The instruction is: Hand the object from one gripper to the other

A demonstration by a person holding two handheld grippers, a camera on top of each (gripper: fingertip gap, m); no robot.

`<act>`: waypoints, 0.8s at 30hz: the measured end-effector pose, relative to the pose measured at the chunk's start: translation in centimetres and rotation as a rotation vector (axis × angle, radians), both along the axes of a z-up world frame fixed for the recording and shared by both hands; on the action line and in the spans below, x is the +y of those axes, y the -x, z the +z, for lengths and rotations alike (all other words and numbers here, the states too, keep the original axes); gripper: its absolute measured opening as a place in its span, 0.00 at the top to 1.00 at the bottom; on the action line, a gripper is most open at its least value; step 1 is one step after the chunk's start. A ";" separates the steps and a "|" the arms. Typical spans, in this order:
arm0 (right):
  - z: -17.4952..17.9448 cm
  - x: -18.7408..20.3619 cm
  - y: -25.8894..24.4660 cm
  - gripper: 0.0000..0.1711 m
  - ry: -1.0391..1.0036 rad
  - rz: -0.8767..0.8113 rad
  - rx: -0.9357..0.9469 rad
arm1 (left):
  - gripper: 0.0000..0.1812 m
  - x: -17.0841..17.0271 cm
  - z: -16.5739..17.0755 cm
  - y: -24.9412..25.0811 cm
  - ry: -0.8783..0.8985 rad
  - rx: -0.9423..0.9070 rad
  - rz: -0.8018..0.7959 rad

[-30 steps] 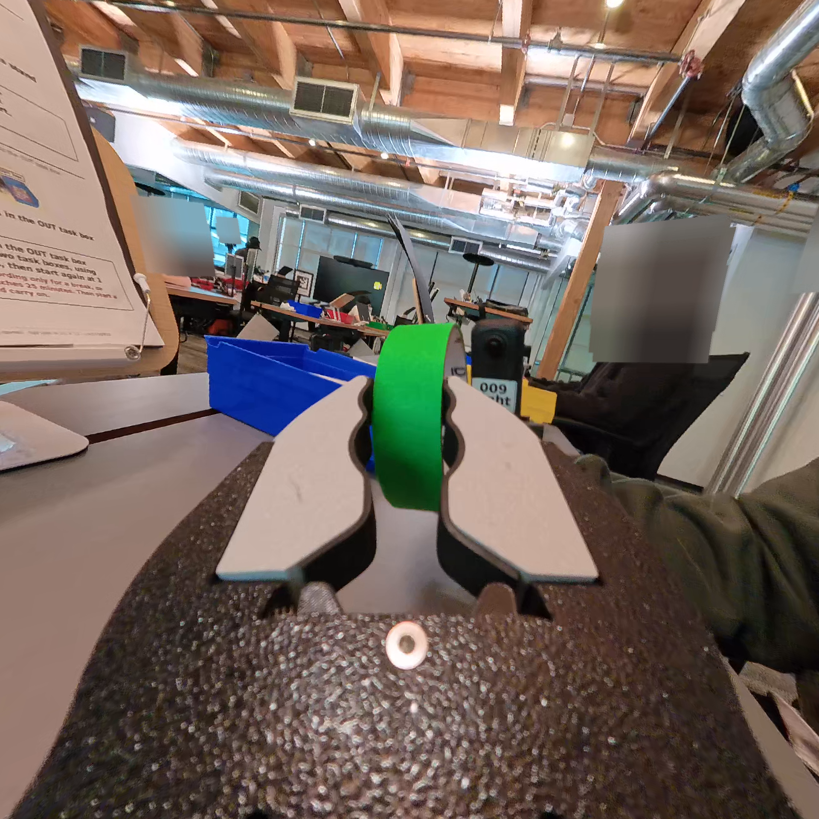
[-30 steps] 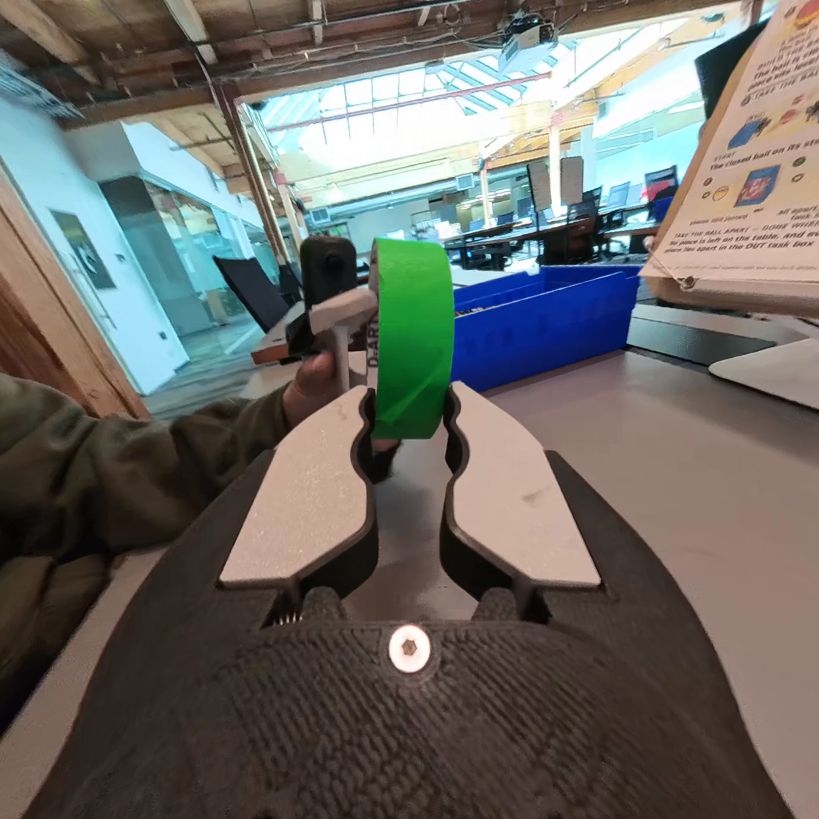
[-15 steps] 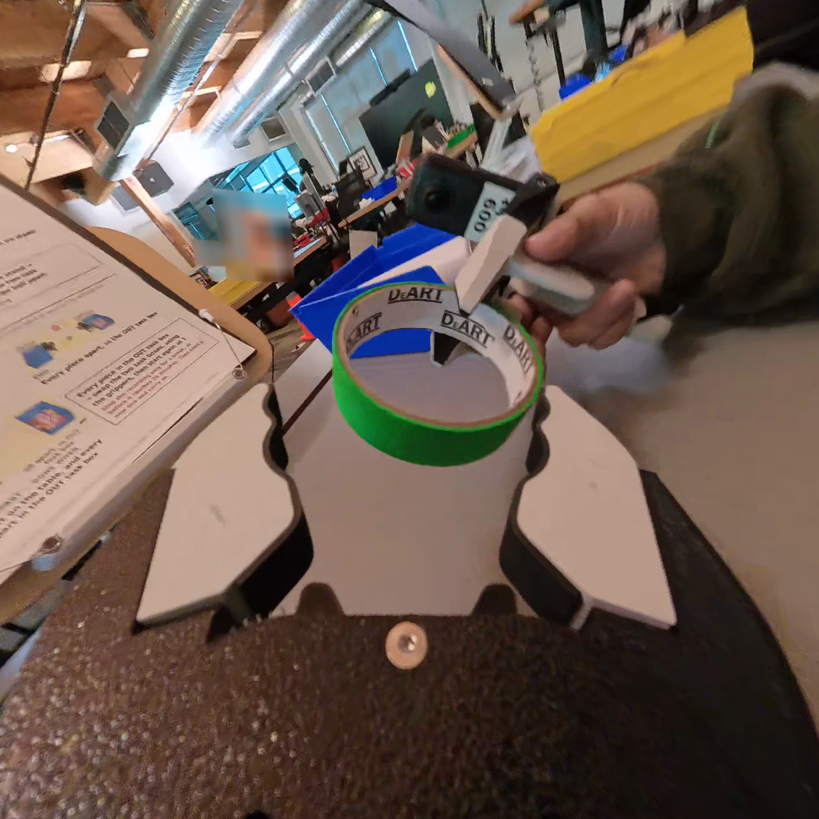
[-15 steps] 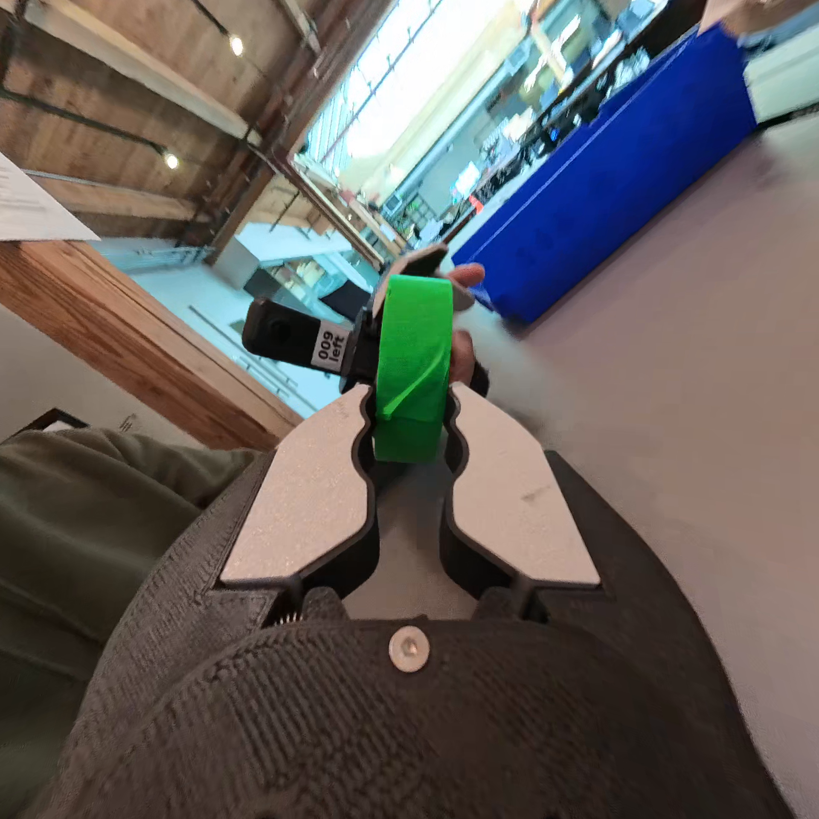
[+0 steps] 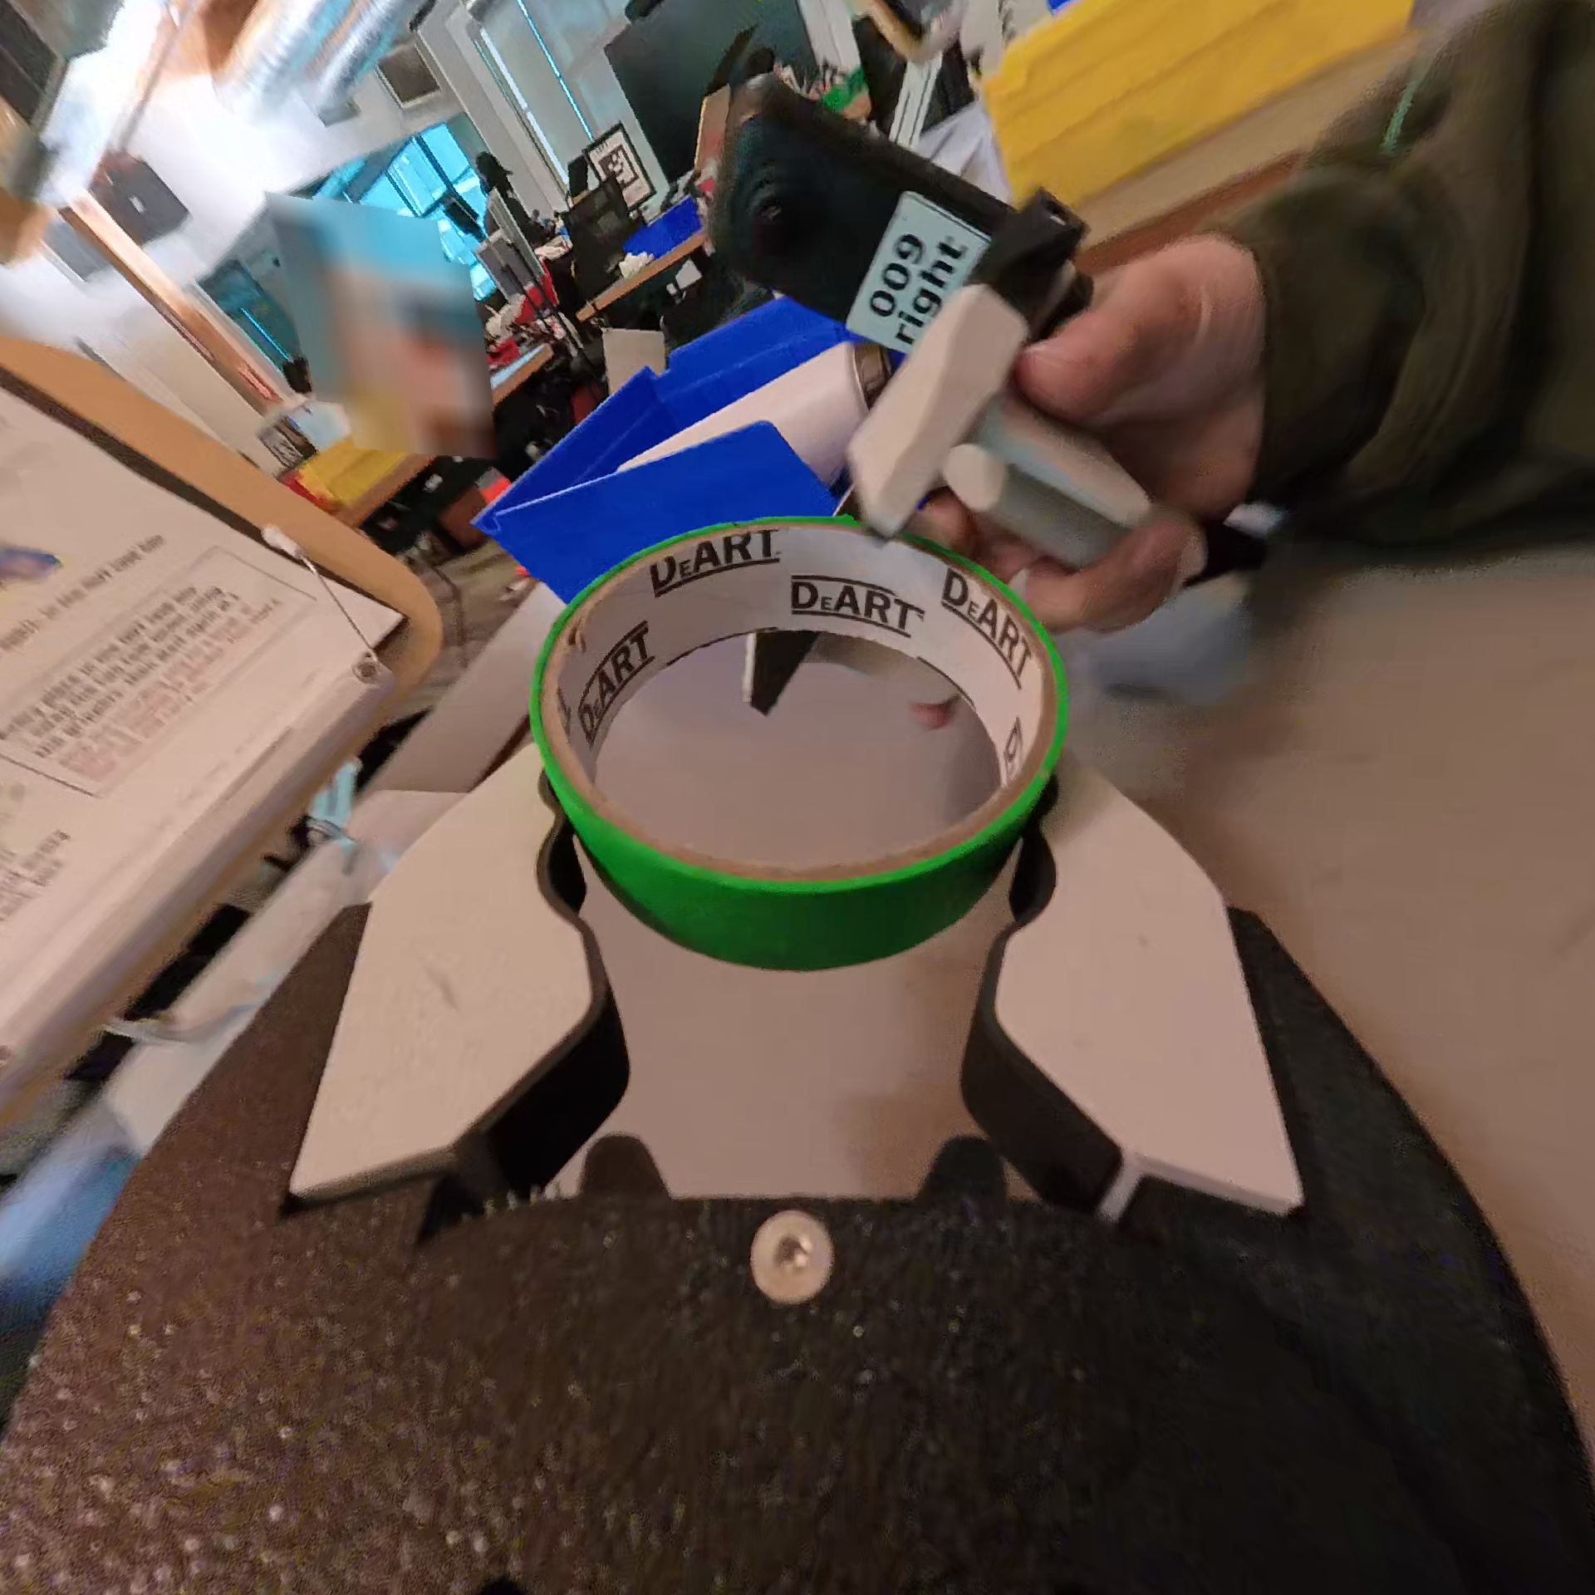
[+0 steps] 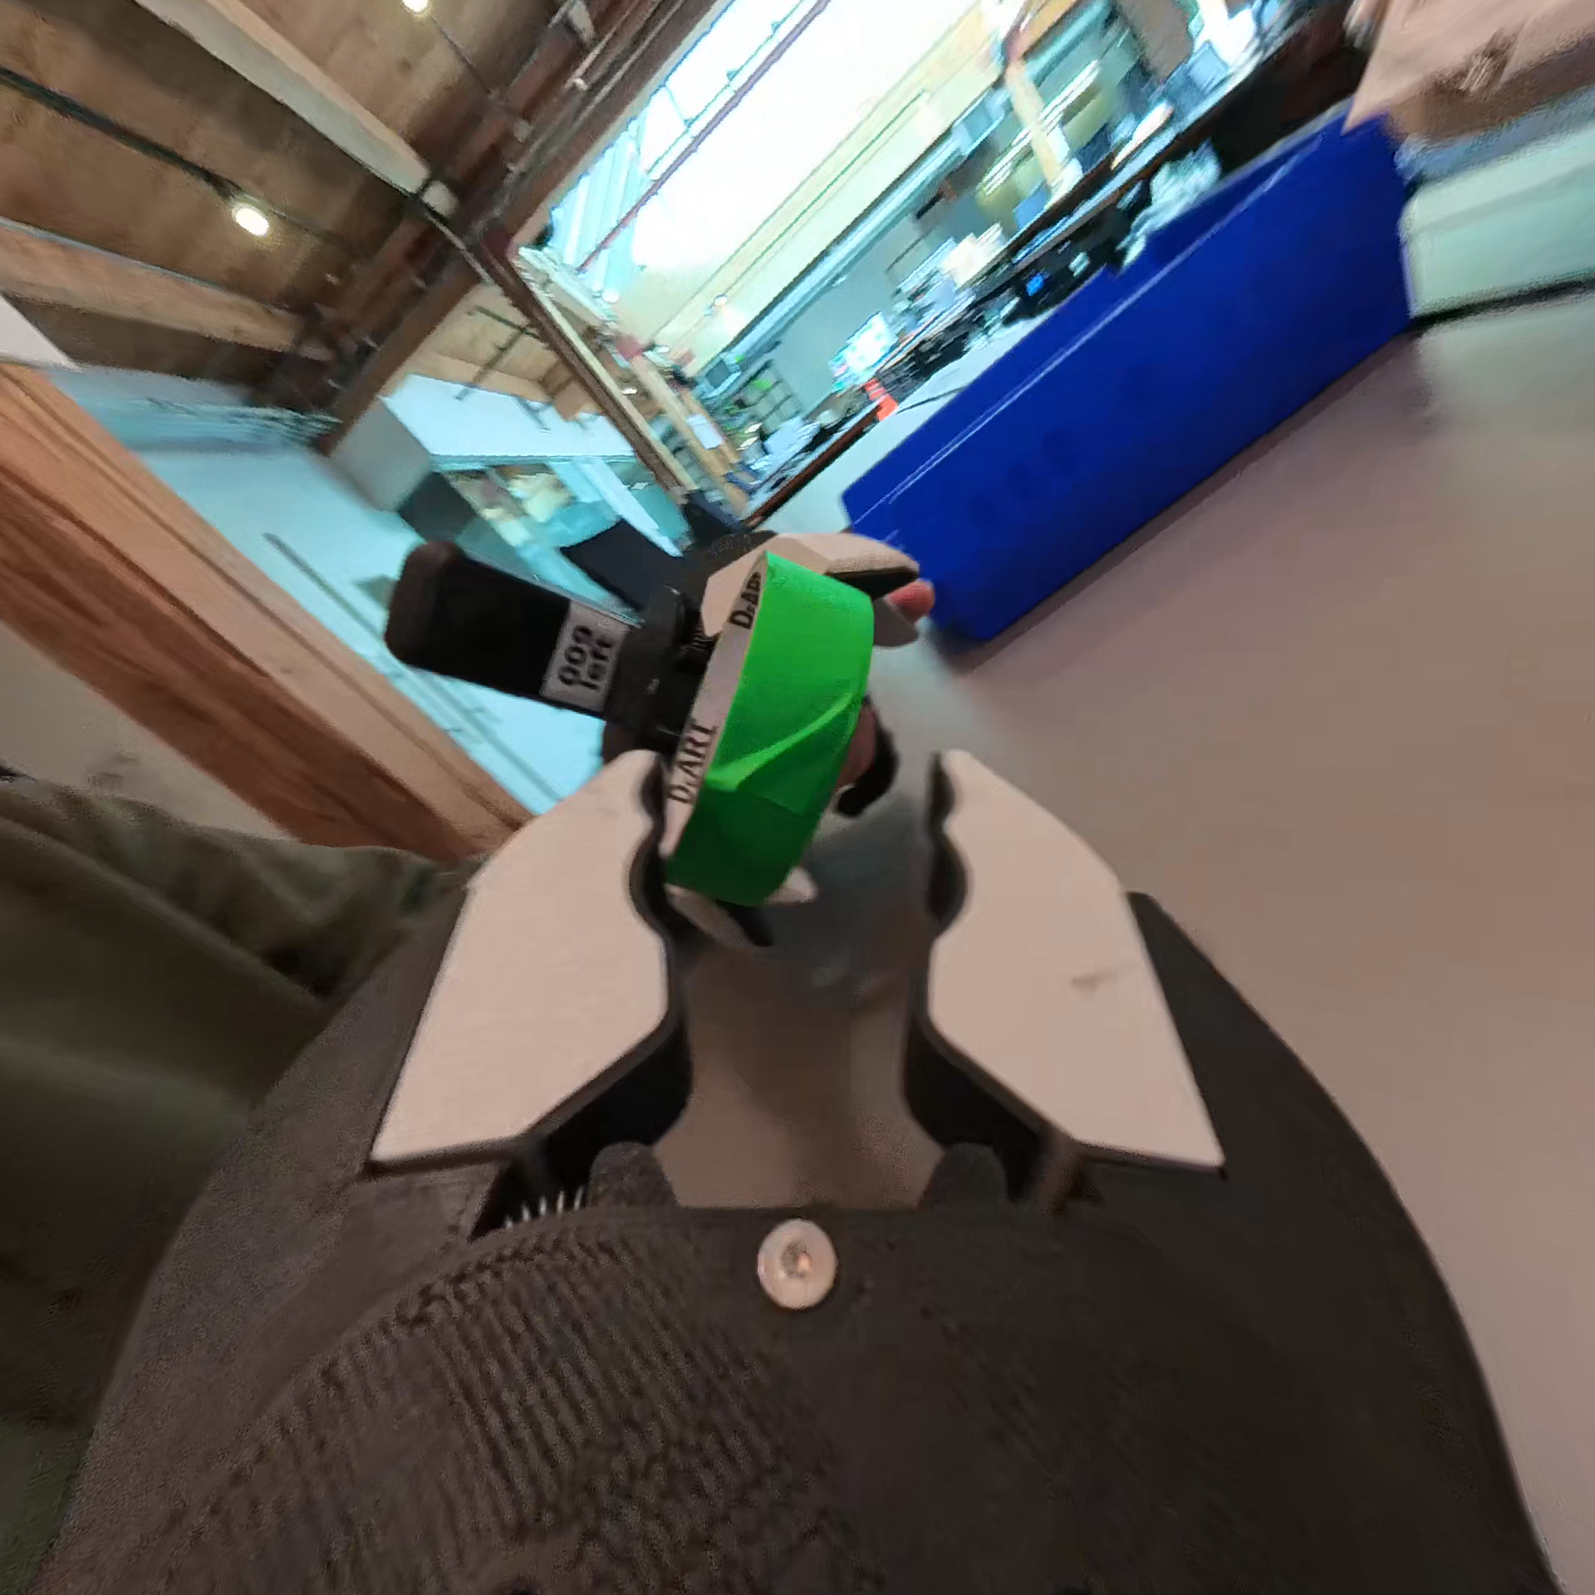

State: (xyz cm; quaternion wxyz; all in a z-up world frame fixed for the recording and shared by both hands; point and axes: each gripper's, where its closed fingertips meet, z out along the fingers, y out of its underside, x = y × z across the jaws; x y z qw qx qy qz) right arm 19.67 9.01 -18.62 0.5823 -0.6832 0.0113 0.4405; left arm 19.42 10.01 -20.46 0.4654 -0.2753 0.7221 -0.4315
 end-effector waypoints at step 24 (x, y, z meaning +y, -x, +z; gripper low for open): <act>0.7 -0.5 3.7 0.50 -0.269 0.008 -0.517 | 0.47 -2.9 0.0 2.3 0.423 0.298 -0.274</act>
